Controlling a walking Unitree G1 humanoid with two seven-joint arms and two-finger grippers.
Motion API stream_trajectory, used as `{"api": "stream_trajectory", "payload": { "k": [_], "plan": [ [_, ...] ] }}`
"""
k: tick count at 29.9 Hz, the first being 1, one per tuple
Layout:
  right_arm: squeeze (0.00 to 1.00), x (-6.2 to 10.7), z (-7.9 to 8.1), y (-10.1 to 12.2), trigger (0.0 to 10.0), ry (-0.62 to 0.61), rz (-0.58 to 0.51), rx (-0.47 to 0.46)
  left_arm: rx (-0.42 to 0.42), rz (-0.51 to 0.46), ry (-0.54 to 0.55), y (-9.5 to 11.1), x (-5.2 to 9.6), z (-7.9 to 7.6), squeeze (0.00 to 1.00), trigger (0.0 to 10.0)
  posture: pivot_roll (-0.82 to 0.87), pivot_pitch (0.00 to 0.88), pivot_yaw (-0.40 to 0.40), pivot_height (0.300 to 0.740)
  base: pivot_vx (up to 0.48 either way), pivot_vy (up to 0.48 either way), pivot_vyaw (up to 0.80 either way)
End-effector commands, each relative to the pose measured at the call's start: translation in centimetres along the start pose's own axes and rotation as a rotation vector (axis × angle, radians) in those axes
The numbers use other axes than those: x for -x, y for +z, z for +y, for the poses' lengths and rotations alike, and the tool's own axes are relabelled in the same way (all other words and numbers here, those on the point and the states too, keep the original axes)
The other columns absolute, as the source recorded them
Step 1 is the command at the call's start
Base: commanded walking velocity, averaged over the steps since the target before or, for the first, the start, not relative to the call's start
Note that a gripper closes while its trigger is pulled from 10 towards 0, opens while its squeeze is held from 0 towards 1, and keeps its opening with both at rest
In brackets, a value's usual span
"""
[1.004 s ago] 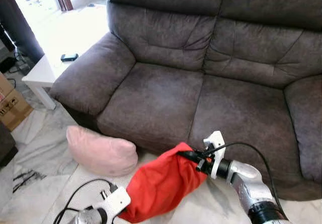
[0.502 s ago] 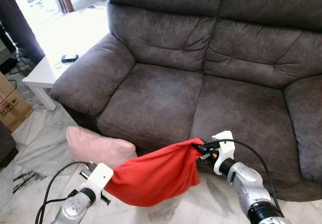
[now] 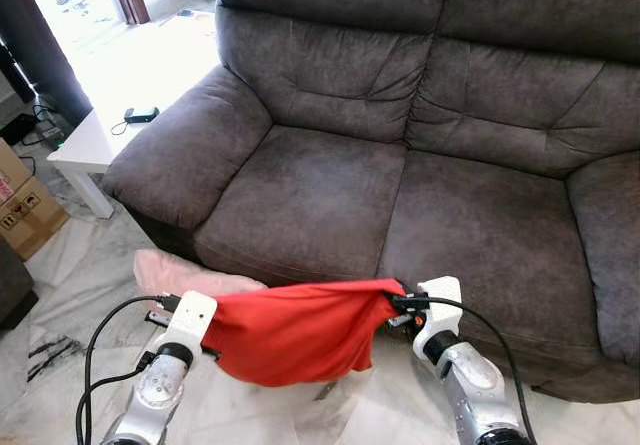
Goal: Move the pillow to the sofa from floor
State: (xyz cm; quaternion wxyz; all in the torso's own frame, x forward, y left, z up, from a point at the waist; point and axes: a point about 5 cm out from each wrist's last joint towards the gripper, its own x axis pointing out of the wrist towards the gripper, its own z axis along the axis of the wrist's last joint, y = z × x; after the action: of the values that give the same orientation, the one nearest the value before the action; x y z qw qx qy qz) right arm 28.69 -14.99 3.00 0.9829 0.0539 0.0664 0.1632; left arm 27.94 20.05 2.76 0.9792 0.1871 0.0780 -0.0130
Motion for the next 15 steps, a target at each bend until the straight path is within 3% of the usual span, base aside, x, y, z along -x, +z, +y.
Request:
{"api": "stream_trajectory", "payload": {
  "k": [1,6,10,15],
  "plan": [
    [0.0,0.1,-1.4,2.0,10.0,-0.092,-0.123,0.005,0.051,-0.077,0.131,1.4,-0.4,2.1,0.0,10.0,0.09,0.077,-0.022,0.74,0.0,0.0,0.0],
    [0.0,0.2,-1.2,2.1,10.0,-0.18,-0.156,0.003,0.145,-0.185,0.164,3.6,-0.8,2.1,0.0,10.0,0.1,0.078,-0.019,0.74,0.0,0.0,0.0],
    [0.0,0.3,-0.9,1.9,10.0,-0.195,-0.161,-0.005,0.143,-0.219,0.158,4.3,-0.9,2.1,0.0,10.0,0.1,0.078,-0.013,0.74,0.0,0.0,0.0],
    [0.0,0.9,-0.5,1.5,10.0,-0.219,-0.171,-0.001,0.068,-0.321,0.131,6.7,-1.1,1.8,0.0,10.0,0.1,0.078,-0.008,0.74,0.0,0.0,0.0]
  ]
}}
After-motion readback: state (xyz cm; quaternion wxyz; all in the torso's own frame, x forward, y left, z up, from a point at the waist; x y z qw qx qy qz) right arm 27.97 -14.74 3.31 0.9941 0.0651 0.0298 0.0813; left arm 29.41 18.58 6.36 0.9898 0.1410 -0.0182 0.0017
